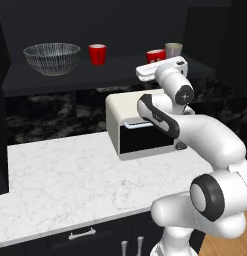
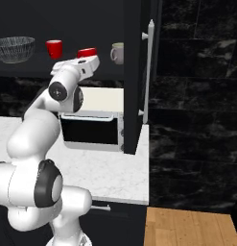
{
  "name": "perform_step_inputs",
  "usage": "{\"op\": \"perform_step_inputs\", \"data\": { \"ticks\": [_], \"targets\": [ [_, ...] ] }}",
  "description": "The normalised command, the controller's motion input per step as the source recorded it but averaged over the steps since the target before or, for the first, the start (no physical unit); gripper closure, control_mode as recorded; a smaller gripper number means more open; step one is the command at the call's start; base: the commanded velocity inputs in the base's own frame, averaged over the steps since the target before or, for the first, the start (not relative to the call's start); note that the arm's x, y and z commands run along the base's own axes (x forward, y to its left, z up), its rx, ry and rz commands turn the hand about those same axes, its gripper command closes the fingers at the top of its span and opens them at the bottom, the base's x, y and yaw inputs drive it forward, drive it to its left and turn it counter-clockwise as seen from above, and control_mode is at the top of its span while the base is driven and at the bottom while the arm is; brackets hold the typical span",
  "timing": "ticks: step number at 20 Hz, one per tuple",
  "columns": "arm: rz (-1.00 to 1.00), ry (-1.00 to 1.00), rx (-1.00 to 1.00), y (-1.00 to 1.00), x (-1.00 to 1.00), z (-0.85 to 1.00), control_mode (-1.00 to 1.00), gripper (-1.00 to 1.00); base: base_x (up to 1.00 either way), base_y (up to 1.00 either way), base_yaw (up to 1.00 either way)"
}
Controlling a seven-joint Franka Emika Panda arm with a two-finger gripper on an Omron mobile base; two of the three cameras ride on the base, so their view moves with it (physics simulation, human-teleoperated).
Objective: Gather all objects into one cabinet and sort the glasses and bowls to opposite sides.
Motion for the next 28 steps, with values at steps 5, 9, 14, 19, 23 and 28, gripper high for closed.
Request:
{"op": "perform_step_inputs", "data": {
  "ticks": [5,9,14,19,23,28],
  "targets": [
    [0.0,0.0,0.0,0.0,0.35,-0.08,-1.0,1.0,0.0,0.0,0.0],
    [-0.01,0.0,0.0,0.0,0.38,-0.1,-1.0,1.0,0.0,0.0,0.0],
    [-0.02,0.0,0.0,0.0,0.4,-0.1,-1.0,1.0,0.0,0.0,0.0],
    [-0.02,0.0,0.0,0.0,0.39,-0.1,-1.0,1.0,0.0,0.0,0.0],
    [-0.02,0.0,0.0,0.04,0.39,-0.09,-1.0,1.0,0.0,0.0,0.0],
    [-0.01,0.0,0.0,0.14,0.36,-0.1,-1.0,1.0,0.0,0.0,0.0]
  ]
}}
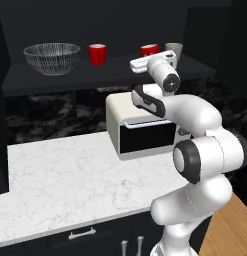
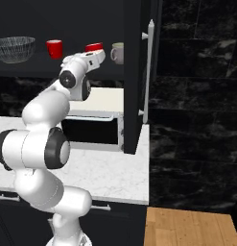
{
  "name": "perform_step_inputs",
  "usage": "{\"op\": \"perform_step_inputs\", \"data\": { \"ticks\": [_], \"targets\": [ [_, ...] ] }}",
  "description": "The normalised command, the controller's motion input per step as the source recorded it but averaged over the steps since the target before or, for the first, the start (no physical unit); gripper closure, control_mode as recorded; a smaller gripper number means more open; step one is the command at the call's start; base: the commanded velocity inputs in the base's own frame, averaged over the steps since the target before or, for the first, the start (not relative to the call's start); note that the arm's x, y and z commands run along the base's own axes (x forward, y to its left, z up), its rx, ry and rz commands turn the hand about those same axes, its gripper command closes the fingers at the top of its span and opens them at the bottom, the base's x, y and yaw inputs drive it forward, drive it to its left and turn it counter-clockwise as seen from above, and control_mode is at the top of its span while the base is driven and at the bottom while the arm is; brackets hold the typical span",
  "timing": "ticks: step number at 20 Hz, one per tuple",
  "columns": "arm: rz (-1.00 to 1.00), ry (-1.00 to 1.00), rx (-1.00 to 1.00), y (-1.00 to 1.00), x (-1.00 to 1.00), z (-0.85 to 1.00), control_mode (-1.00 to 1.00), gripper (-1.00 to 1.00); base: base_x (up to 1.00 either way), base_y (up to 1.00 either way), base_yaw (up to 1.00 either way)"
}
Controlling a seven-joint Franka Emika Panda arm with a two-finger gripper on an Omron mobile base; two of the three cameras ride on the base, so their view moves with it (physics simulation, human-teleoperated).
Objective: Gather all objects into one cabinet and sort the glasses and bowls to opposite sides.
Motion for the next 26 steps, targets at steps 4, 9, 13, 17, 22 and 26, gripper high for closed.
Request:
{"op": "perform_step_inputs", "data": {
  "ticks": [4,9,13,17,22,26],
  "targets": [
    [0.0,0.0,0.0,0.17,0.31,-0.14,-1.0,1.0,0.0,0.0,0.0],
    [0.0,0.0,0.0,0.12,0.24,-0.12,-1.0,1.0,0.0,0.0,0.0],
    [0.0,0.0,0.0,0.12,0.19,-0.1,-1.0,1.0,0.0,0.0,0.0],
    [0.0,0.0,0.0,0.13,0.16,-0.09,-1.0,-1.0,0.0,0.0,0.0],
    [0.0,0.0,0.0,0.08,0.09,-0.03,-1.0,-1.0,0.0,0.0,0.0],
    [0.0,-0.02,0.0,0.0,0.0,0.0,-1.0,-1.0,0.0,0.0,0.0]
  ]
}}
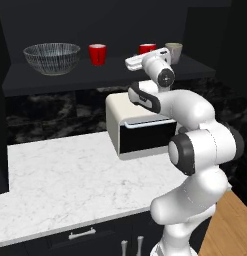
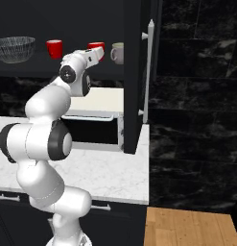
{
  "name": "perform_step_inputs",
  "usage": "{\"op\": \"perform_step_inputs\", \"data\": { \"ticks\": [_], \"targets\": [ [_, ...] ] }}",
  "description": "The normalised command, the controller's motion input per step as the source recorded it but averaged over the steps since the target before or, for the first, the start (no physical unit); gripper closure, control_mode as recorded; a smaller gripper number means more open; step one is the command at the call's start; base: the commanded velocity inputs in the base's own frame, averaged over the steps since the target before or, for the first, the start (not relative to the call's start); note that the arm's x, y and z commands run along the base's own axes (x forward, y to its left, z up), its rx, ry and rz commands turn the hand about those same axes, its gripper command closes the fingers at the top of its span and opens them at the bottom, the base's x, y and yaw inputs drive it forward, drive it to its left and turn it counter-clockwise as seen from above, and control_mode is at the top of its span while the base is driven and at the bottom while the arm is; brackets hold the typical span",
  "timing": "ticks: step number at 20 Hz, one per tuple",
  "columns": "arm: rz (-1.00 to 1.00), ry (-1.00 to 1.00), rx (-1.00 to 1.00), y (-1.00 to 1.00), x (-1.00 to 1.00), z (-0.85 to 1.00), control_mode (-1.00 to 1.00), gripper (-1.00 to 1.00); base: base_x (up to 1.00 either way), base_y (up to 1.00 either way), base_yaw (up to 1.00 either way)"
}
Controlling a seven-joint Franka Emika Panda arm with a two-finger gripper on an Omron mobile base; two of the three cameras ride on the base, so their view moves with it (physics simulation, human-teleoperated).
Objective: Gather all objects into one cabinet and sort the glasses and bowls to opposite sides.
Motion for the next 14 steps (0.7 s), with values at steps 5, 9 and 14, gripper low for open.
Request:
{"op": "perform_step_inputs", "data": {
  "ticks": [5,9,14],
  "targets": [
    [-0.01,-0.05,0.01,0.0,-0.01,0.0,-1.0,-1.0,0.0,0.0,0.0],
    [-0.05,-0.04,0.01,-0.01,-0.23,0.0,-1.0,-1.0,0.0,0.0,0.0],
    [-0.06,-0.07,0.03,-0.05,-0.61,0.0,-1.0,-1.0,0.0,0.0,0.0]
  ]
}}
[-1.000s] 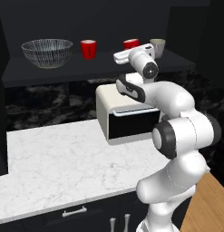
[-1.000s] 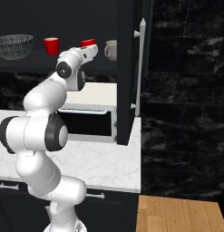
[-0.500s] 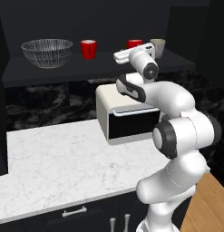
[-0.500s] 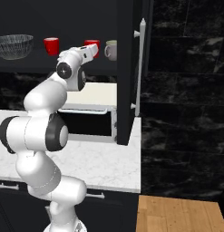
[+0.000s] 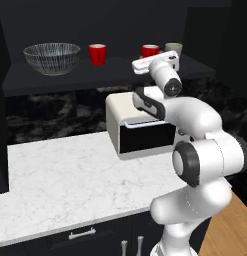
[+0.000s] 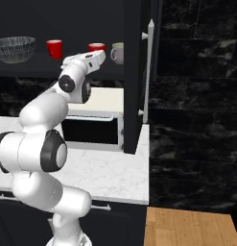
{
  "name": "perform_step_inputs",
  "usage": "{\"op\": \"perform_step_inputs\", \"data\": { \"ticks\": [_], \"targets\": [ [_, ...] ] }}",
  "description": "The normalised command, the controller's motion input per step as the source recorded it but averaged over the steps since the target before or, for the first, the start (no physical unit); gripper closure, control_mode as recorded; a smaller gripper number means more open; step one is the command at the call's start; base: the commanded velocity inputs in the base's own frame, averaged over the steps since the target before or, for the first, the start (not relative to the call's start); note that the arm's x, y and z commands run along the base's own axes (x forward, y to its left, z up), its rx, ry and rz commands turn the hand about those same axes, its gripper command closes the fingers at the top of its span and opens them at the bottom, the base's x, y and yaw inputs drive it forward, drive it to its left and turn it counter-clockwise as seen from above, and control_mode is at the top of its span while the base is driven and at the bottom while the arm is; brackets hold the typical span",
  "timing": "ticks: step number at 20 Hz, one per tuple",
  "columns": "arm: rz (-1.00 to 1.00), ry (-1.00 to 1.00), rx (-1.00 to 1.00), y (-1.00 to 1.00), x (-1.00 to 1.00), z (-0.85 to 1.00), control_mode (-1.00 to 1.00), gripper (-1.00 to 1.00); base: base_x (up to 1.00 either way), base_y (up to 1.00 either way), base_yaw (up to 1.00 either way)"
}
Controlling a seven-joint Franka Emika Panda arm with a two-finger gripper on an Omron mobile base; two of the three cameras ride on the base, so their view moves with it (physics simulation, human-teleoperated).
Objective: Gather all objects into one cabinet and sort the glasses and bowls to opposite sides.
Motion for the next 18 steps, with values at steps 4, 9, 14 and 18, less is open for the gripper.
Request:
{"op": "perform_step_inputs", "data": {
  "ticks": [4,9,14,18],
  "targets": [
    [-0.02,-0.07,0.0,0.0,-0.73,0.0,-1.0,-1.0,0.0,0.0,0.0],
    [0.0,-0.1,0.0,0.0,-0.78,0.0,-1.0,-1.0,0.0,0.0,0.0],
    [0.0,-0.12,0.01,0.0,-0.98,0.0,-1.0,-1.0,0.0,0.0,0.0],
    [0.0,-0.12,0.0,0.0,-1.0,0.0,-1.0,-1.0,0.0,0.0,0.0]
  ]
}}
